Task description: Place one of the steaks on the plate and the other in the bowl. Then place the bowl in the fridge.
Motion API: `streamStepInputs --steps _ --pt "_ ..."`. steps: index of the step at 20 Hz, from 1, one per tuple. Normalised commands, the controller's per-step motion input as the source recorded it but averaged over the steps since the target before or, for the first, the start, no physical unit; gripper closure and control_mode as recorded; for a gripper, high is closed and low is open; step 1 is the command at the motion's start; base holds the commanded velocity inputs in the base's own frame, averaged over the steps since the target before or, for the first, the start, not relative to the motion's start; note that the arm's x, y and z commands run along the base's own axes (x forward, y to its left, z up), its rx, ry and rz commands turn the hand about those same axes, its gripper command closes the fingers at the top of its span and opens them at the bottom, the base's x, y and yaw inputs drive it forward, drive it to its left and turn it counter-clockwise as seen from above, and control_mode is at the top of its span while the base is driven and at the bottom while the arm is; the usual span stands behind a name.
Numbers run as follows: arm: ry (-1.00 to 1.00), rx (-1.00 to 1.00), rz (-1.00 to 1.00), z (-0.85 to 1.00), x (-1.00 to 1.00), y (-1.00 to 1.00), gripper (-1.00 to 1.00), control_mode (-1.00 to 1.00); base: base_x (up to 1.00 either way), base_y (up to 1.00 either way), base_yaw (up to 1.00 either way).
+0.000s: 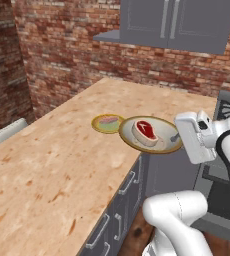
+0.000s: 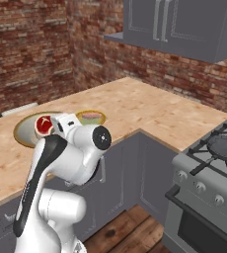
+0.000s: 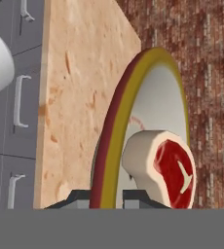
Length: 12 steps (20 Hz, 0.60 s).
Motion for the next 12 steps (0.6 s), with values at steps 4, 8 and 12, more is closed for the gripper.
streamStepInputs --steps 4,8,12 --pt "0.00 0.00 0.00 0.00 0.00 0.00 1.00 -1.00 0.00 0.00 0.00" --pt "0.00 0.00 0.00 0.00 -0.15 -0.01 1.00 1.00 -0.09 0.00 0.00" --pt "0.00 0.00 0.00 0.00 0.00 0.00 1.00 1.00 -0.53 -0.02 0.00"
